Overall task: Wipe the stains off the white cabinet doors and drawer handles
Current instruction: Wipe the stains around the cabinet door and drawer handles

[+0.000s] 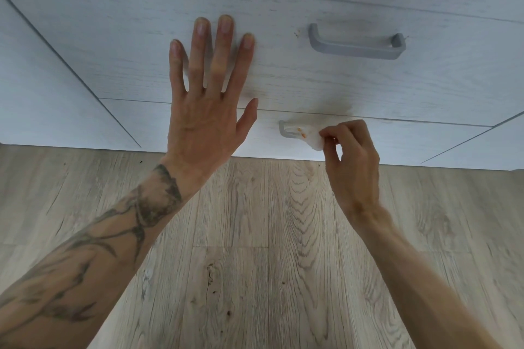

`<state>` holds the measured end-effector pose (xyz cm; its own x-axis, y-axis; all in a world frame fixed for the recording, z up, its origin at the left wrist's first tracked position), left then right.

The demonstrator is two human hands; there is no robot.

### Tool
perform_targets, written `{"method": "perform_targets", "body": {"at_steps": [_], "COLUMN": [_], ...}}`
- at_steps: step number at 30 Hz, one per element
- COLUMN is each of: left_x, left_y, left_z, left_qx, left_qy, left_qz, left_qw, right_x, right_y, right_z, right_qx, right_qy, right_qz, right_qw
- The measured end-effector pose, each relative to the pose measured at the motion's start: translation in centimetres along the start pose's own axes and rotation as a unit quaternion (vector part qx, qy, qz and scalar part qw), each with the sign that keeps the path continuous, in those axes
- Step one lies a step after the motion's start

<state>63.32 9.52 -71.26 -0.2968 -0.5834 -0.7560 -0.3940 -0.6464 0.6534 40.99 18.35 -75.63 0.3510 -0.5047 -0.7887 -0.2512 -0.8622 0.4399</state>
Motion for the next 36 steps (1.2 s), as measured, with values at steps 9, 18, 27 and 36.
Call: {"method": "perform_targets", "body": {"at_steps": [9,18,27,36], "left_x": [0.1,0.1,0.1,0.2], "left_y": [0.1,0.1,0.1,0.1], "left_z": [0.0,0.1,0.1,0.0], "left_qx": [-0.001,-0.004,-0.001,-0.002], "left_qy": [0.005,0.020,0.020,0.012], "left_qz": [0.007,0.016,0.014,0.006], "left_qw": [1.000,1.000,1.000,1.000], "right_x": [0.5,2.6,4.3,1.9], "right_y": [-0.6,0.3,1.7,0.7], "right_z": [0.1,-1.0,-4.1,-1.5], "right_qx": [-0.053,-0.129,-0.197,-0.185], "right_qy": [-0.011,0.005,0.004,-0.016], "right_qz": [0.026,0.054,0.060,0.061], "right_qw": [0.998,0.990,0.979,0.981]}}
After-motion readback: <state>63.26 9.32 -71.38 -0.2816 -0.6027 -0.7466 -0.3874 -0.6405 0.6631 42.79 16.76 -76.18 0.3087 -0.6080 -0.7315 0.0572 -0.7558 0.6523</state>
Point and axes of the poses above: each hand's wrist, its own y-axis towards the middle knuckle, its own x-axis out of the palm, z = x × y, the point moved 6 cm from there along y, towards the middle knuckle, and after that the axes turned 8 degrees about -y, right-handed, at the moved point
